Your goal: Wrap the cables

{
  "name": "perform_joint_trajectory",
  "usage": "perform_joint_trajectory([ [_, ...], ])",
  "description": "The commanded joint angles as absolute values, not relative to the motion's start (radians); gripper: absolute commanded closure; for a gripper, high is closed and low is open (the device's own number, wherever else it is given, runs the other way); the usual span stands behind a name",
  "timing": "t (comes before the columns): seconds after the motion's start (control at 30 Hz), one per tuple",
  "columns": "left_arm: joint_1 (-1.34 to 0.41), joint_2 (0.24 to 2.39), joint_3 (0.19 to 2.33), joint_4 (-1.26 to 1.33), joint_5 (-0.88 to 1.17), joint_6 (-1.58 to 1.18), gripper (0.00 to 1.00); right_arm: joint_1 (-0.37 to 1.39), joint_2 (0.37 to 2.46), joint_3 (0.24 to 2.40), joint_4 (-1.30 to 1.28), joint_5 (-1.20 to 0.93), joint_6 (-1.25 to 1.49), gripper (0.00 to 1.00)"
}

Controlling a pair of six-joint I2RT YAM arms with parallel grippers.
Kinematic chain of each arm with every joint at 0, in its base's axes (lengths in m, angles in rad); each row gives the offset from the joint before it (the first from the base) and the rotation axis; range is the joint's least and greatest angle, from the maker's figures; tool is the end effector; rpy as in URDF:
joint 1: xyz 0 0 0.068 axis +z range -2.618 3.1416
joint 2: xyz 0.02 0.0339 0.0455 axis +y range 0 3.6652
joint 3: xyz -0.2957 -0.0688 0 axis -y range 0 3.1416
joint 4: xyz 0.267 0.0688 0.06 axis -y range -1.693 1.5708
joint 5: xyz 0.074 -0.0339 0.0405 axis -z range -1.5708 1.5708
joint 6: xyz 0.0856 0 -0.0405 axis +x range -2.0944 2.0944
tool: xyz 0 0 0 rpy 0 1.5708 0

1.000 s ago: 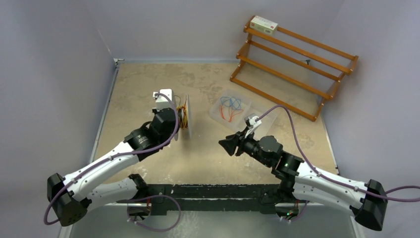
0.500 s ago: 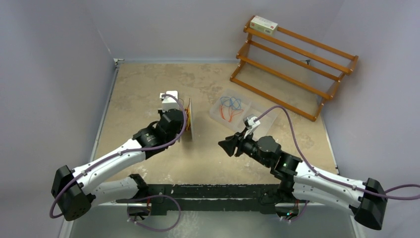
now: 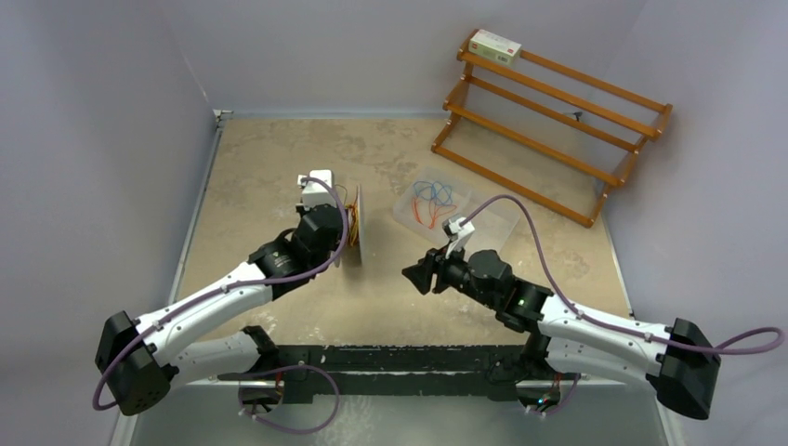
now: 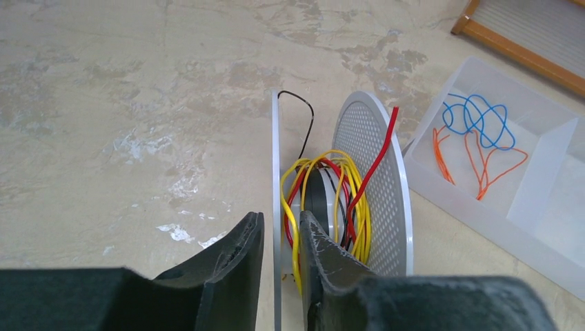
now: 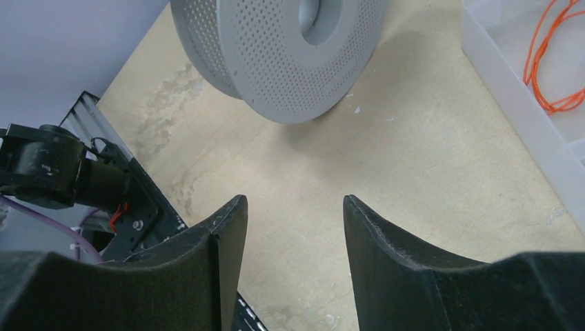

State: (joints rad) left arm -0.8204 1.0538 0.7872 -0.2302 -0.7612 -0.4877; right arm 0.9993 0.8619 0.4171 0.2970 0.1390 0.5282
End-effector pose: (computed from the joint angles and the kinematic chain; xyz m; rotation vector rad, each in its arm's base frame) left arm 0.2251 -0.1548 0.2933 -0.1298 1.9196 -0.0836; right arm 0.1459 0.2050 0.2539 -0.3189 1.7970 0.9947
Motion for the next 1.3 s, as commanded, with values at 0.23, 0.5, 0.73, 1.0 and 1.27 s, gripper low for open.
perform_joint_trajectory([
  [0.23, -0.816, 0.967, 0.833, -0.231, -0.727, -0.488, 0.61, 0.996, 1.031, 0.609, 0.367, 0.108, 0.469, 0.43],
  [0.5, -0.812, 1.037, 0.848, -0.239, -0.719, -0.463, 0.63, 0.996, 1.034, 0.589, 0.378, 0.100, 0.495, 0.43],
  [0.73, -0.810, 1.063, 0.846, -0.263, -0.742, -0.455, 0.90, 0.996, 0.984, 0.567, 0.353, 0.105, 0.501, 0.43],
  [1.0, -0.810, 1.045, 0.870, -0.297, -0.784, -0.427, 1.00, 0.996, 0.984, 0.554, 0.365, 0.103, 0.505, 0.43],
  [1.27, -0.809, 1.049, 0.971, -0.361, -0.855, -0.337, 1.00, 0.996, 0.970, 0.545, 0.361, 0.106, 0.497, 0.43],
])
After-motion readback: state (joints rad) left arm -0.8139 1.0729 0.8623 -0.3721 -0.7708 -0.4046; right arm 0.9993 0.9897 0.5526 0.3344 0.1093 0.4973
